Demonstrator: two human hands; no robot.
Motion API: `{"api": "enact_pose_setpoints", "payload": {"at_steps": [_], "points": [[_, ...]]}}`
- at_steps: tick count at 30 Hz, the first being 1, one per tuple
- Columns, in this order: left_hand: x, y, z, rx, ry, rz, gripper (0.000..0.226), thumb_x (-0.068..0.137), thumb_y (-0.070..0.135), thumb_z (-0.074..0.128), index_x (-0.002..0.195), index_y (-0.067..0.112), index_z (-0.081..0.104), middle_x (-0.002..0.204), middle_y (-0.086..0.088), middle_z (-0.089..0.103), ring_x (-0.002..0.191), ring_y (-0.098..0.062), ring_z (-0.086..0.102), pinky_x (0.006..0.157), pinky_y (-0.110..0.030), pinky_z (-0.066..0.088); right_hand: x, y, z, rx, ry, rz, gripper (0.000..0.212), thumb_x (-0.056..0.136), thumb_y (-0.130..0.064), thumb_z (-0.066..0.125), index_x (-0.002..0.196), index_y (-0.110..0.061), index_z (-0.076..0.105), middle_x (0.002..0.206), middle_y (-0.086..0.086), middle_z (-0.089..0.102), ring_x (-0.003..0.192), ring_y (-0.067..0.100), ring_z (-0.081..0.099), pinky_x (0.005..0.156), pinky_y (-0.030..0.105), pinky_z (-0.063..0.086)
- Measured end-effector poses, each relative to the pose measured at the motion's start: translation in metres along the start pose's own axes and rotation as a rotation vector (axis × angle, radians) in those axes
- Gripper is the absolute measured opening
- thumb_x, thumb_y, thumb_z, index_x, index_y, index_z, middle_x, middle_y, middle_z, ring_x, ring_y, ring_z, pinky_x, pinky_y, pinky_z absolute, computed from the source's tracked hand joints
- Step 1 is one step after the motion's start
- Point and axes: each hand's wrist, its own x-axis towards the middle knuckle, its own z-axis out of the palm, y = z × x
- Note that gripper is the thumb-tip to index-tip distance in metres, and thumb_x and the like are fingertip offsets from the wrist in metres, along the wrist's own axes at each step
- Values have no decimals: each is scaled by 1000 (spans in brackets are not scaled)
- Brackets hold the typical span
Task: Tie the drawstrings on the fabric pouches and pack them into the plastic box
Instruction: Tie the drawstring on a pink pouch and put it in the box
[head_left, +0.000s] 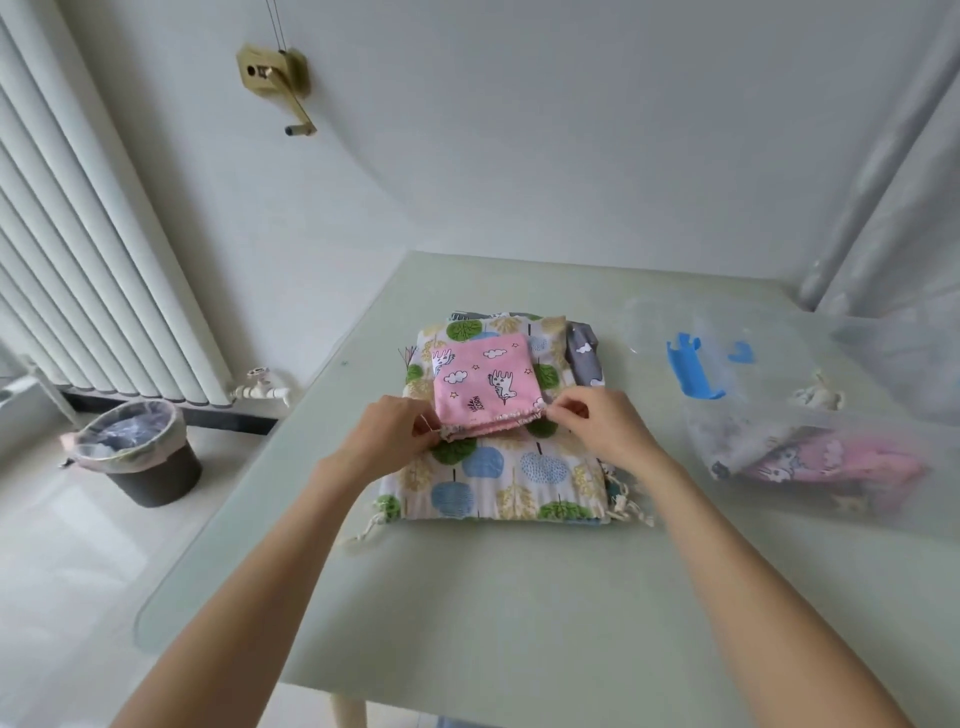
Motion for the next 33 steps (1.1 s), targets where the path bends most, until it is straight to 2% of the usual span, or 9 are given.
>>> {"api": "enact_pose_setpoints", "payload": {"at_steps": [3, 6, 10, 15, 17, 19, 23, 28, 33], "points": [[-1, -12, -5, -117, 89, -7, 11, 86, 26, 66, 90, 17, 72, 80, 6, 68, 73, -12, 59, 66, -20, 40, 0, -3, -10, 180, 82, 13, 21, 94, -26, 53, 85, -14, 67, 80, -7, 66, 72, 3, 58, 67, 13, 42], [-7, -25, -18, -247, 293, -67, 10, 87, 27, 65, 85, 19, 71, 71, 8, 64, 66, -7, 54, 59, -13, 38, 0, 4, -16, 215, 216, 87, 24, 95, -26, 51, 76, -17, 63, 68, -8, 61, 64, 8, 55, 70, 26, 46], [-13, -26, -24, -587, 364, -124, 14, 94, 25, 54, 84, 20, 64, 86, 2, 60, 77, -10, 54, 74, -22, 43, -4, 8, -15, 275, 257, 136, 25, 95, -27, 50, 76, -16, 61, 68, -8, 59, 69, 12, 54, 70, 29, 44], [-12, 22, -18, -1181, 275, 41, 33, 100, 15, 34, 103, 7, 65, 115, 0, 65, 112, -11, 59, 100, -26, 43, -1, -20, -5, 887, 223, 54, 23, 94, -23, 51, 90, -11, 71, 98, 12, 64, 100, 20, 57, 96, 31, 39], [-7, 39, -18, -1351, 219, 65, 45, 101, 17, 30, 75, 13, 66, 90, -2, 69, 98, -18, 65, 98, -29, 45, 1, -37, -4, 1166, 131, -52, 35, 95, -15, 46, 68, -19, 67, 104, 11, 68, 114, 21, 58, 103, 32, 39], [1, 48, -15, -1513, 192, 25, 44, 100, 19, 33, 60, 16, 48, 56, 5, 48, 57, -15, 55, 88, -34, 51, 3, -46, -3, 1403, 68, -137, 40, 95, -11, 42, 56, -17, 51, 80, 6, 68, 93, 24, 66, 99, 36, 44], [11, 45, -12, -1309, 255, -88, 40, 98, 21, 40, 59, 20, 31, 51, 11, 23, 47, -9, 18, 46, -21, 25, 5, -46, -3, 1457, 113, -46, 32, 96, -15, 43, 64, -14, 38, 55, -3, 34, 51, 12, 36, 65, 31, 53], [13, 34, -10, -880, 272, -109, 38, 94, 16, 47, 58, 15, 35, 49, 8, 32, 45, -8, 27, 47, -24, 23, -6, -24, 0, 1095, 136, 31, 36, 99, -18, 43, 64, -14, 32, 56, -5, 25, 51, 12, 23, 49, 26, 28], [5, 37, -10, -987, 170, -80, 34, 98, 22, 44, 65, 13, 40, 52, 9, 34, 50, -12, 26, 45, -18, 27, -14, -30, -7, 838, 54, 26, 33, 98, -23, 45, 68, -11, 42, 58, -3, 33, 52, 12, 32, 50, 25, 36]]}}
